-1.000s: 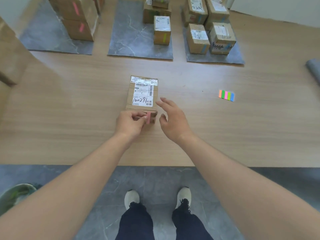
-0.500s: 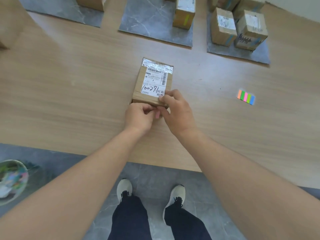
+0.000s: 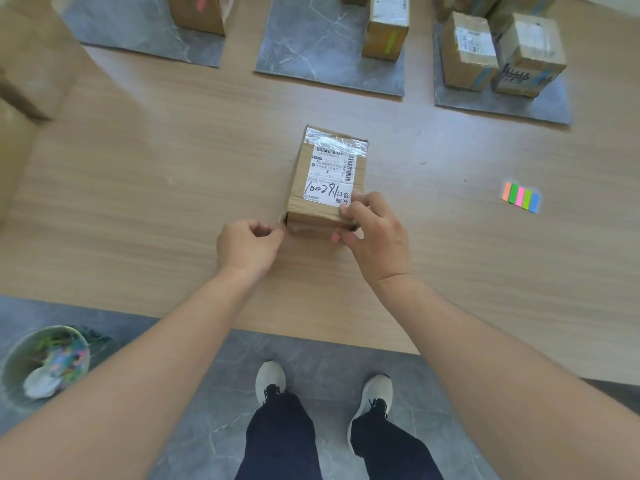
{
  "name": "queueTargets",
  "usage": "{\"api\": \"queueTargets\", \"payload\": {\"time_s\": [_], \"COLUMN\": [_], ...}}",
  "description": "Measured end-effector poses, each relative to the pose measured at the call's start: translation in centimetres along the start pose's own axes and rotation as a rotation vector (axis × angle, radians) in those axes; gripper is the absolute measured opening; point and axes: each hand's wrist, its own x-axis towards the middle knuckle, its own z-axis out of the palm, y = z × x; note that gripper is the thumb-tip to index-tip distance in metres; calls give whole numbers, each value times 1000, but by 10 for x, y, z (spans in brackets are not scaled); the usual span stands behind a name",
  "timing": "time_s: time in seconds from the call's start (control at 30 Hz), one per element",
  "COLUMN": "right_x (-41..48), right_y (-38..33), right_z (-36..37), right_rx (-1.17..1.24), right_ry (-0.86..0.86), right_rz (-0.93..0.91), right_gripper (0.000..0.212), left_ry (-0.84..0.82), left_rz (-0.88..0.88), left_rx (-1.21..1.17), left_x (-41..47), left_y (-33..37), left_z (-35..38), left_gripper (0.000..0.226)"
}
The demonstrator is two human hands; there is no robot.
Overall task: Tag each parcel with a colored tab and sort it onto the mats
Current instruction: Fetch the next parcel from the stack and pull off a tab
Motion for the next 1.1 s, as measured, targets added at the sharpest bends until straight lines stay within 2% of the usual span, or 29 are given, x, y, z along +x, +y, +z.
{"api": "queueTargets", "payload": {"time_s": [0.1, 0.27, 0.37, 0.53, 0.6, 0.67, 0.77, 0.83, 0.87, 1.1], "right_x": [0, -1, 0, -3, -4, -7, -7, -2, -1, 13], "right_y": [0, -3, -4, -2, 3, -3, -21, -29, -34, -70], "right_z": [1, 9, 17, 27, 26, 18, 7, 2, -1, -30], "right_rx": [-5, -122, -197, -212, -117, 169, 679, 803, 788, 772], "right_ry": [-1, 67, 110, 146, 123, 80, 122, 84, 67, 131], "right_rz": [-32, -54, -53, -45, -18, 88, 532, 733, 745, 648], "right_gripper": [31, 30, 31, 44, 46, 52, 54, 32, 26, 31], "left_ry": [36, 35, -39, -181, -216, -224, -208, -231, -238, -260], "left_rz": [-5, 56, 103, 106, 93, 69, 40, 22, 25, 79], "left_rx": [-111, -155, -172, -360, -426, -477, -499, -510, -510, -498], "left_x": [8, 9, 11, 9, 6, 5, 7, 5, 3, -17], "left_y": [-1, 11, 21, 38, 42, 44, 46, 52, 55, 89], "left_z": [-6, -6, -4, 8, 12, 13, 13, 13, 12, -15], "left_gripper": [27, 18, 23, 29, 36, 37, 39, 41, 42, 43]}}
